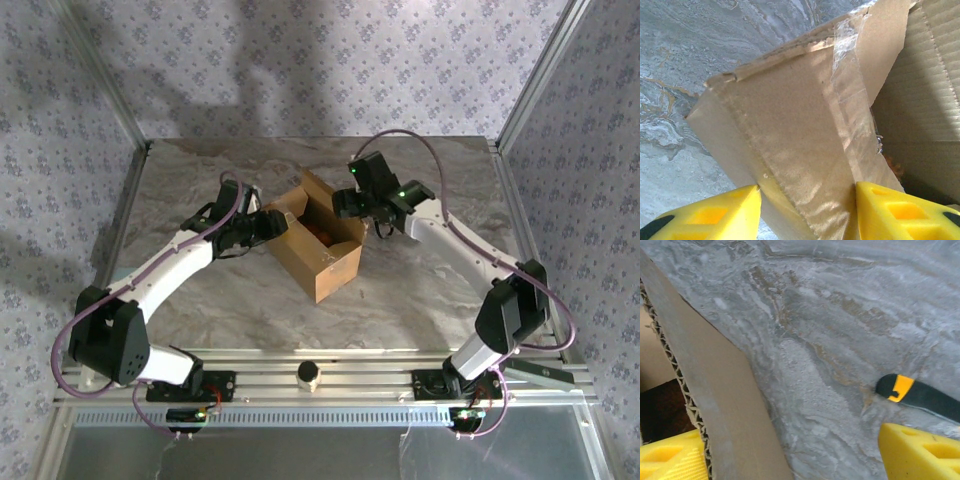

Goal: Unpack the express box

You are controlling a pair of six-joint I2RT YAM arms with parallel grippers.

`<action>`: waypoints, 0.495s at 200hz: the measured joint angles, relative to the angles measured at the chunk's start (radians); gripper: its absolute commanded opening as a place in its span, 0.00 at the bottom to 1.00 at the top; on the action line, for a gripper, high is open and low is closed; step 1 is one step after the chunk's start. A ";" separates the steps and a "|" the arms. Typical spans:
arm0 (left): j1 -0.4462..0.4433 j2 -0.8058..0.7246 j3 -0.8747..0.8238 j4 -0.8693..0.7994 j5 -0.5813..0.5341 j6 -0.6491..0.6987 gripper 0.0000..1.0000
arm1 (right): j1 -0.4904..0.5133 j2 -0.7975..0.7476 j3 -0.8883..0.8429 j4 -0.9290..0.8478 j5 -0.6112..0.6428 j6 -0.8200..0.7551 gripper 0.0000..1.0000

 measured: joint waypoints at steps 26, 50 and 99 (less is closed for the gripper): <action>-0.001 0.012 0.011 0.000 0.000 0.003 0.51 | -0.074 -0.035 -0.071 0.071 -0.177 0.021 0.69; -0.001 0.017 0.014 0.000 0.002 0.006 0.51 | -0.128 -0.059 -0.125 0.126 -0.344 0.026 0.62; -0.001 0.027 0.034 -0.024 0.002 0.011 0.51 | -0.148 -0.061 -0.140 0.161 -0.519 0.032 0.40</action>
